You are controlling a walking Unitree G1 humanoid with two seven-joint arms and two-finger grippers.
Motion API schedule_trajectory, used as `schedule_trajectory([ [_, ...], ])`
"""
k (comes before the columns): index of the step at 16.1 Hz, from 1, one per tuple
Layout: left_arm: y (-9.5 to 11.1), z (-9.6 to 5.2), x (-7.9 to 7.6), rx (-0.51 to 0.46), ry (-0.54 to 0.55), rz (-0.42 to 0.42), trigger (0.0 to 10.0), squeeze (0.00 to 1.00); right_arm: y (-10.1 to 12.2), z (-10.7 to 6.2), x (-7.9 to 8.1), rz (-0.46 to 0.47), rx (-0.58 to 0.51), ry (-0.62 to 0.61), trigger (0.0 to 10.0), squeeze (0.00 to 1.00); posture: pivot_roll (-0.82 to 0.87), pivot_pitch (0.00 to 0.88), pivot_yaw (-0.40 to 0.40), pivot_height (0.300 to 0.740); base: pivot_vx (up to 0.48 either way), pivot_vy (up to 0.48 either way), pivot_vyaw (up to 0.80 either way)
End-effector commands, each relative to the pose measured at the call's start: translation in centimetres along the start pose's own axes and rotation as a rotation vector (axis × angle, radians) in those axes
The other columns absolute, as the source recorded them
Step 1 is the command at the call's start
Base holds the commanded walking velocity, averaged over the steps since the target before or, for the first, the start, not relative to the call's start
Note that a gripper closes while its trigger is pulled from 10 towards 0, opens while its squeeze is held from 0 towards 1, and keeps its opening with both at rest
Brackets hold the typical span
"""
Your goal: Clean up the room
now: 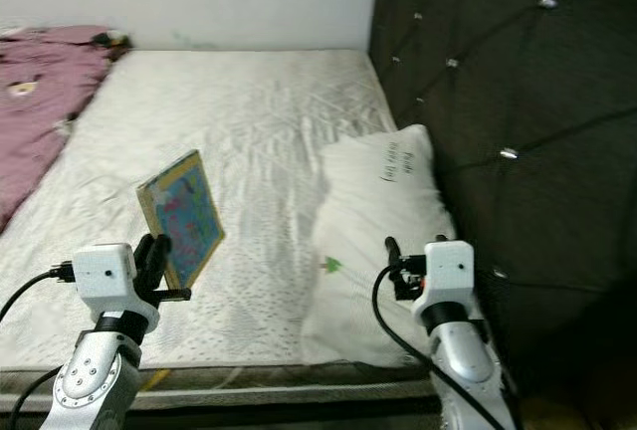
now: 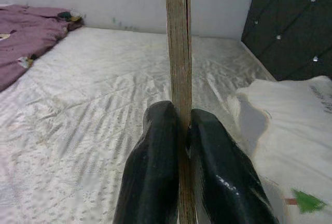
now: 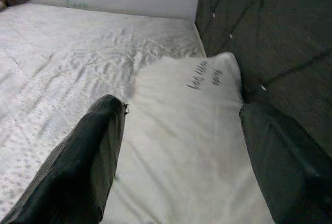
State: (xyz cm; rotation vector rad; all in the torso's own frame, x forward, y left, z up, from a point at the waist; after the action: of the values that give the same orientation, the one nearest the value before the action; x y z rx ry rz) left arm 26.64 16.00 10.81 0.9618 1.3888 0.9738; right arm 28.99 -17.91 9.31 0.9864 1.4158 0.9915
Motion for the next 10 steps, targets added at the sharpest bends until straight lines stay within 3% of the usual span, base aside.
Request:
schedule_trajectory([
  [1,0.85,0.13,0.40,-0.026,0.007,0.010,10.0,0.00,0.18,0.09,0.40,0.018,-0.005,0.008,10.0,0.00,0.03,0.054,0.028,0.740,0.000,0.480,0.00],
  [3,0.91,0.21,0.39,-0.029,0.006,0.010,10.0,0.00,0.26,0.18,0.47,0.018,-0.007,0.010,10.0,0.00,0.04,0.052,0.030,0.740,0.000,0.480,0.00],
  [10,1.03,0.33,0.45,-0.036,0.010,0.001,10.0,0.00,0.22,0.37,0.50,0.012,-0.003,0.012,10.0,0.00,0.03,0.054,0.030,0.740,0.000,0.000,0.00],
])
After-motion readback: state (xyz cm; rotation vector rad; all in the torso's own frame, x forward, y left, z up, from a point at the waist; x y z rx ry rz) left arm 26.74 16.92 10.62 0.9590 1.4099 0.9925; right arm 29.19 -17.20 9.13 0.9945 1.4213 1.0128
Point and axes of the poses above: a point about 5 cm out from each wrist's last joint towards the gripper, its own z axis pointing out of the wrist towards the gripper, its own y axis along the axis of the wrist's last joint, x = y × z, the point moved 4 cm from there along z, pointing out of the wrist towards the gripper, and after that the axes turned 14 degrees about -z, right-handed, at the moved point
